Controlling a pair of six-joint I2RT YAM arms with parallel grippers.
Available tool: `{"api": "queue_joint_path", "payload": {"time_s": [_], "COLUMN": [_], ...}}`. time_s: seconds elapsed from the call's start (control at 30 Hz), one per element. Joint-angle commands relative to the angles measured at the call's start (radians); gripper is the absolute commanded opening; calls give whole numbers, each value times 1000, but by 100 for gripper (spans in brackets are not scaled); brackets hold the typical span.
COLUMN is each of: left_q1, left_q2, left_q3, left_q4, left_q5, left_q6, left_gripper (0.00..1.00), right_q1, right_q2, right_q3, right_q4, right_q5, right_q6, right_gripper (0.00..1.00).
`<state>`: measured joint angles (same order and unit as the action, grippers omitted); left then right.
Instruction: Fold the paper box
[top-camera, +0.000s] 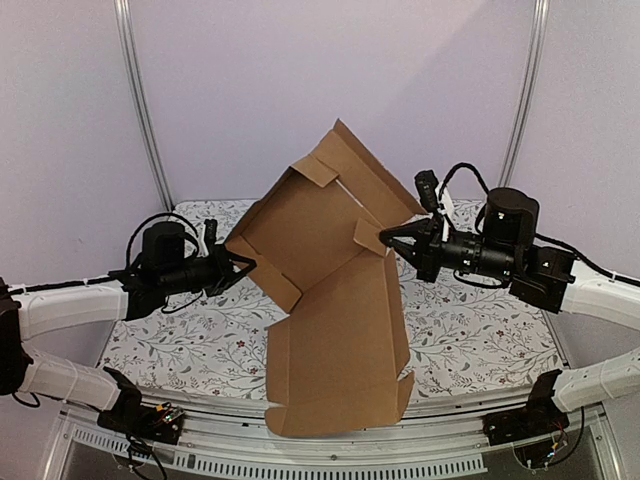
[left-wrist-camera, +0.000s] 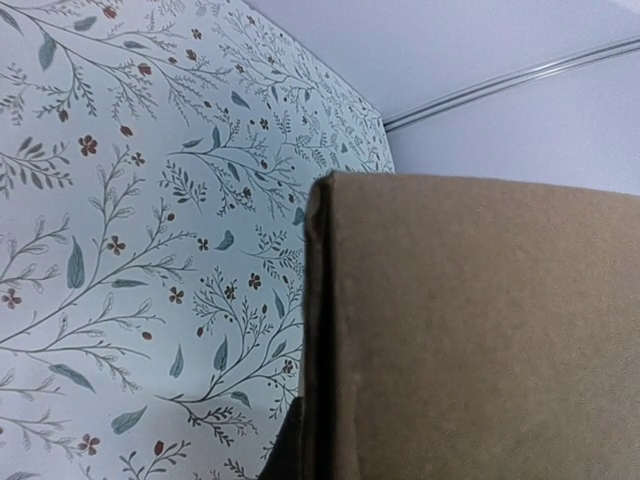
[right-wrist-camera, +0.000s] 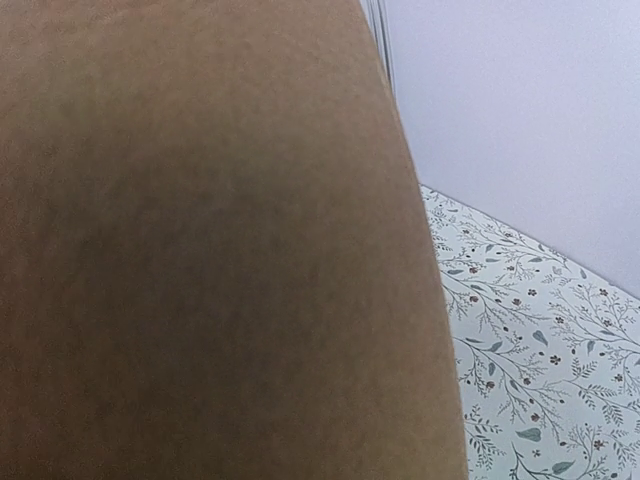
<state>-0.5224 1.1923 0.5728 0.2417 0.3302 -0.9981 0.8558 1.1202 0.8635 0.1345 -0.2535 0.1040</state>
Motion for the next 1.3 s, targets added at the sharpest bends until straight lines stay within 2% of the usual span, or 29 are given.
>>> {"api": "queue_joint_path", "payload": {"time_s": [0.0,0.3,0.5,0.63,0.8,1.27], "left_q1": [7,7,6,7,7,5], "left_q2": [15,11,-10,-33,-39,-30], "left_q3": [4,39,67,86,105,131], "left_q4": [42,-46,-126,-195,-236,-289], "left_q5": [23,-37,-90,-137,-143,-102], "left_q6": [3,94,192,249,303,373], "left_gripper": [0,0,0,0,0,0], "right_q1": [7,7,8,8,7,5], "right_q2": [-82,-245,-295,-292,-273,-88], "right_q3": [28,53,119,192,250,346], "right_q4": [-192,-471,-587,-668,-691,-692], "right_q5": [63,130,215,248,273,136], "right_q6": [-76,-207,-261,-296,-334,-334], "right_gripper": [0,0,11,15,19,21]}}
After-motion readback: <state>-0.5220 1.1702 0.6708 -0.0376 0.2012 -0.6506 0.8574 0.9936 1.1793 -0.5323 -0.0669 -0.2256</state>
